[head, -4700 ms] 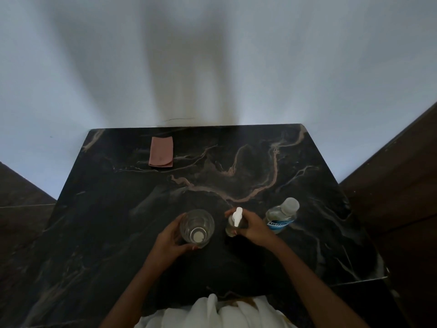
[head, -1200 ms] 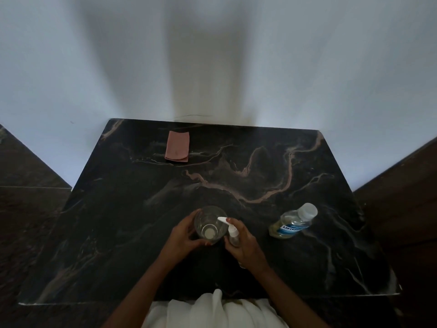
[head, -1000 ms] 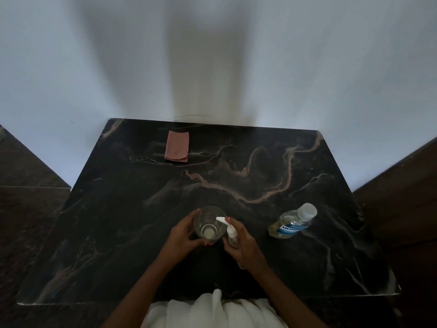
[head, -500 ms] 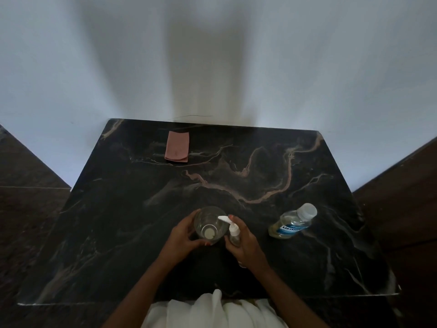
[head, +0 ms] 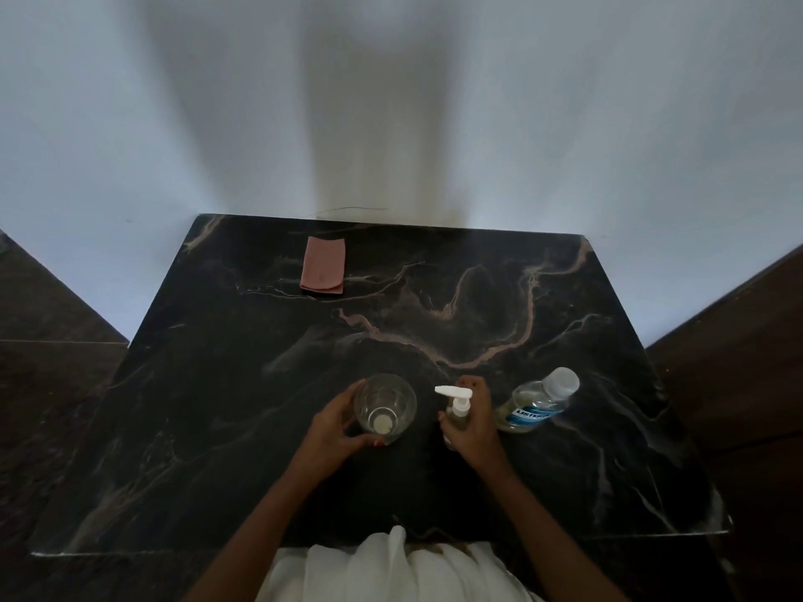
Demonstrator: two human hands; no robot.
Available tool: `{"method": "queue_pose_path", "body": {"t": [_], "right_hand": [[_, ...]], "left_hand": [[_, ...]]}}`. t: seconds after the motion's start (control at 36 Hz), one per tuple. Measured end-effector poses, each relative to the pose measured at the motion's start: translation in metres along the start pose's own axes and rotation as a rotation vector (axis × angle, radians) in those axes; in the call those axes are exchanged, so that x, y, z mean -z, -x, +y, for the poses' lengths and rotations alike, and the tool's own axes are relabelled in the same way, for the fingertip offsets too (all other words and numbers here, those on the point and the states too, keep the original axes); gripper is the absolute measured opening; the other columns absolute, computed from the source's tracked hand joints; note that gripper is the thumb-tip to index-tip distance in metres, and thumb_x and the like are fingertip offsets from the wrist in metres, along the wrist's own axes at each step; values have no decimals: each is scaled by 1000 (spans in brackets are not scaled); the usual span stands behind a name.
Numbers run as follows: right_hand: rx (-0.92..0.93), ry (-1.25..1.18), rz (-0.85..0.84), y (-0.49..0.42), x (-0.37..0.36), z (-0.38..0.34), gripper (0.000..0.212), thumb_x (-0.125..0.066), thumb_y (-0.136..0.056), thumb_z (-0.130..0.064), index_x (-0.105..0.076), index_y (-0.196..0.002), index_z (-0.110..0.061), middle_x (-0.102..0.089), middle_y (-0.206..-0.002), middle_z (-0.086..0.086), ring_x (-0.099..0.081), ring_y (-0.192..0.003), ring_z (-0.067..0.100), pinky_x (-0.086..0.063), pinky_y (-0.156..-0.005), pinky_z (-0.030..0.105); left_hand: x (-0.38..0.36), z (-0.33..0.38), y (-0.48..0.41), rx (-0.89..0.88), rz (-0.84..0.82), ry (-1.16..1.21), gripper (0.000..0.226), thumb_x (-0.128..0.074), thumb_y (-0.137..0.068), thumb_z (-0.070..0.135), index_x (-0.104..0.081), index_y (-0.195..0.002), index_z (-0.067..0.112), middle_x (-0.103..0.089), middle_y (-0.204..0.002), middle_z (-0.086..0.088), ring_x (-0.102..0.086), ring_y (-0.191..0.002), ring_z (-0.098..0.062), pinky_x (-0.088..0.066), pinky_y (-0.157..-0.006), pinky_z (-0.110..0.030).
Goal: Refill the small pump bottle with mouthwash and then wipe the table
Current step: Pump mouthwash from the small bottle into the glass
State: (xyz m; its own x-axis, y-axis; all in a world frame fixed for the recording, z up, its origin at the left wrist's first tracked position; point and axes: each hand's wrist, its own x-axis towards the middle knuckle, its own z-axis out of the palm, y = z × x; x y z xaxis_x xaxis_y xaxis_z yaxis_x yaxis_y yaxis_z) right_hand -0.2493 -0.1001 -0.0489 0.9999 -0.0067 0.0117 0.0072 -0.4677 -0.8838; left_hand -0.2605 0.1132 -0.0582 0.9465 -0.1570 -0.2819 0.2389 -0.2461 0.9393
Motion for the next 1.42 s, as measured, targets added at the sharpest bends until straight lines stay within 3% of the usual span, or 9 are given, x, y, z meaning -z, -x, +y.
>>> {"method": "queue_pose_path", "body": {"t": [0.08, 0.25, 0.36, 0.44, 0.69, 0.81, 1.03, 1.31, 1.42], "right_hand": [[14, 22, -19, -4, 2, -4, 53, -66, -71, 8, -38, -84, -35, -38, -105, -2, -42, -103, 21, -35, -84, 16], [-16, 69, -37, -12, 7, -3, 51, -69, -71, 1, -40, -85, -37, -36, -113, 4, -41, -111, 33, -41, -95, 49], [-46, 32, -84, -12, 7, -2, 46, -70, -72, -2, -42, -92, -33, -31, -120, 2, -41, -115, 27, -39, -101, 44], [-61, -82, -18, -10, 9, 1, 58, -73, -67, 5, -40, -94, -34, -41, -120, 14, -49, -106, 19, -42, -96, 27], [-98, -96, -26, 3, 16, 14, 58, -67, -72, 5, -42, -102, -38, -52, -111, -3, -51, -103, 3, -45, -90, 21], [-144, -115, -18, 8, 9, 16, 59, -66, -74, 4, -40, -116, -27, -49, -115, -7, -48, -103, -3, -40, -82, 7], [-213, -13, 142, 13, -12, 25, 68, -82, -61, -17, -44, -117, -17, -50, -119, 2, -48, -110, 14, -43, -95, 32], [-224, -16, 233, 9, -14, 25, 49, -76, -68, -10, -53, -112, -12, -59, -111, 4, -54, -105, 15, -45, -91, 30], [-213, -33, 252, 1, -16, 23, 49, -76, -67, -6, -55, -110, -11, -60, -108, 3, -55, -103, 16, -46, -91, 31]], "left_hand": [[0, 0, 0, -7, -1, -31, 85, -76, -65, 3, -33, -136, 19, -47, -131, 3, -46, -120, -6, -39, -90, -9], [-1, 4, 2, -10, 7, -48, 83, -75, -66, 4, -32, -136, 19, -47, -132, 3, -45, -116, -1, -39, -83, -4], [0, 2, 3, -2, 0, -26, 84, -76, -66, 9, -32, -134, 27, -44, -137, 2, -44, -122, -6, -36, -102, -23], [-1, 1, 4, 11, -6, -12, 85, -77, -66, 13, -30, -133, 33, -41, -140, 2, -41, -126, -10, -35, -109, -38], [-16, -5, 6, -8, 26, 12, 104, -79, -63, 7, -13, -142, 24, -35, -132, 13, -34, -125, -3, -29, -102, -19], [-25, -11, 5, 20, 100, 68, 110, -80, -61, 5, -9, -142, 24, -34, -133, 11, -34, -128, -8, -28, -109, -30], [-46, -10, 2, -20, 217, 89, 107, -82, -57, 1, -16, -140, 20, -33, -129, 14, -36, -120, -3, -29, -87, -2], [-47, -7, 0, 10, 327, 27, 88, -85, -56, 14, -36, -129, 19, -53, -115, 7, -51, -107, -6, -39, -89, -18], [-46, -2, -4, 1, 325, 19, 83, -85, -56, 15, -38, -123, 27, -53, -109, 14, -52, -101, 0, -38, -81, -8]]}}
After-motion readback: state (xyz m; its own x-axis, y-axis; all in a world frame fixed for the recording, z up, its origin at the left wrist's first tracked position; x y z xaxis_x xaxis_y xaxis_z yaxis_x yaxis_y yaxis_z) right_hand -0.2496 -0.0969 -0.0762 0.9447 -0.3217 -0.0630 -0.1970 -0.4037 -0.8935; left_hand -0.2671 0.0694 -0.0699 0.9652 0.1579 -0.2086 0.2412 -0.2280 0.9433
